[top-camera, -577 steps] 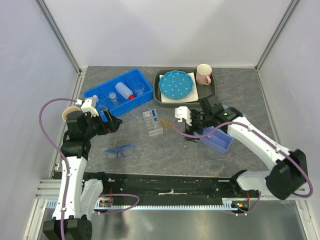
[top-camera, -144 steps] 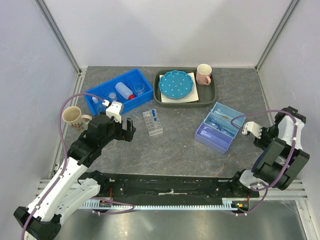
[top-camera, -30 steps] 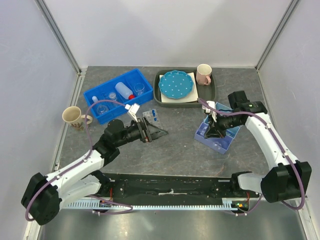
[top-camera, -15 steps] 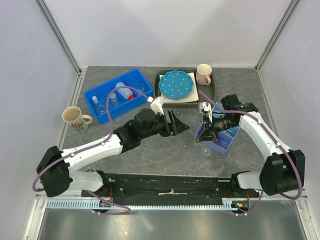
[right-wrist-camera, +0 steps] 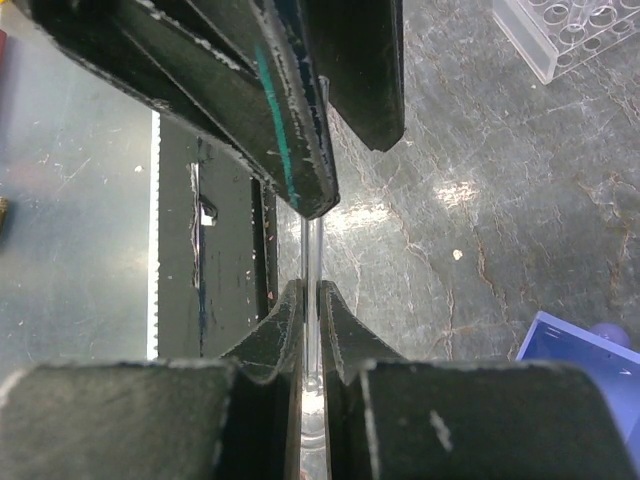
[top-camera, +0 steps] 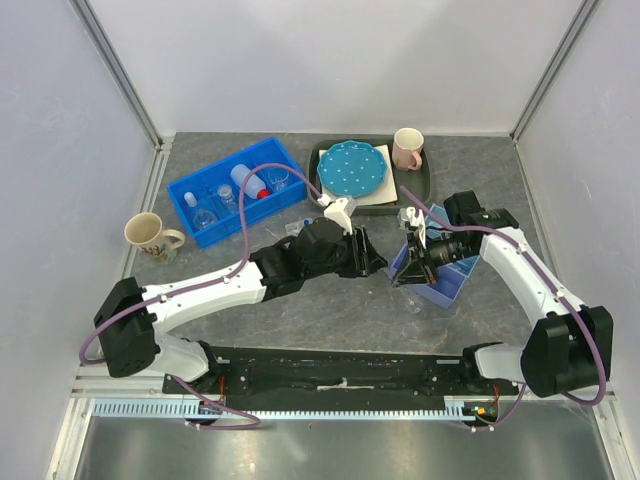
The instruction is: Organize the chemistry lab equipment
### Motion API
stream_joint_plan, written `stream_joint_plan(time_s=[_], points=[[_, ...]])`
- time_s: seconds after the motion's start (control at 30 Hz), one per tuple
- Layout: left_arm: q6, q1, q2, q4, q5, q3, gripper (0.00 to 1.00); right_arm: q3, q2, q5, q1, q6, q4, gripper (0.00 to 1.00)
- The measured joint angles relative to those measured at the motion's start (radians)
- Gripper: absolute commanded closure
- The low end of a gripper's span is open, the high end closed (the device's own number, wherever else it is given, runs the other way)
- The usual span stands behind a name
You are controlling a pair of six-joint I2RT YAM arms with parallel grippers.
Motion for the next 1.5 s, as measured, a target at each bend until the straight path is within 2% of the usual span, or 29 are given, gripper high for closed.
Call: stream_joint_plan(time_s=[0.27,0.47,0.5,0.6,0.7,0.8,0.83,1.03,1.13,1.23,1.5], points=[[-0.001,-0.010,0.009,-0.012,-0.012,0.011,0.56,-0.008,-0.019,0.005,0.000,-0.008,0.004,0.88],[-0.016,-0.013,0.018,-0.008,-0.006,0.011,0.70,-0.017,-0.023,0.018,0.000,-0.016,0.008,0.88],[-0.019,-0.013,0.020,-0.003,-0.003,0.011,0.78,-0.017,-0.024,0.022,0.000,-0.018,0.009,0.87],[-0.034,-0.013,0.024,0.014,0.011,0.011,0.91,-0.017,-0.024,0.026,0.000,-0.022,0.009,0.87],[-0.045,-0.013,0.025,0.024,0.018,0.011,0.98,-0.017,-0.025,0.027,0.000,-0.023,0.010,0.86],[-0.053,-0.013,0.025,0.034,0.018,0.006,0.98,-0.017,-0.028,0.029,0.000,-0.024,0.011,0.79],[-0.055,-0.013,0.025,0.038,0.018,0.003,0.98,-0.017,-0.029,0.031,0.000,-0.024,0.011,0.70],[-0.070,-0.011,0.023,0.070,0.012,-0.040,0.98,-0.017,-0.059,0.047,0.000,-0.039,0.006,0.43],[-0.072,-0.006,0.023,0.072,0.012,-0.057,0.98,-0.017,-0.083,0.063,-0.009,-0.042,0.005,0.38],[-0.072,0.012,0.022,0.082,0.017,-0.069,0.98,-0.017,-0.101,0.070,-0.056,-0.040,0.004,0.37],[-0.087,0.113,-0.019,0.158,0.108,-0.123,0.98,-0.009,-0.164,0.064,-0.315,-0.018,0.003,0.36]])
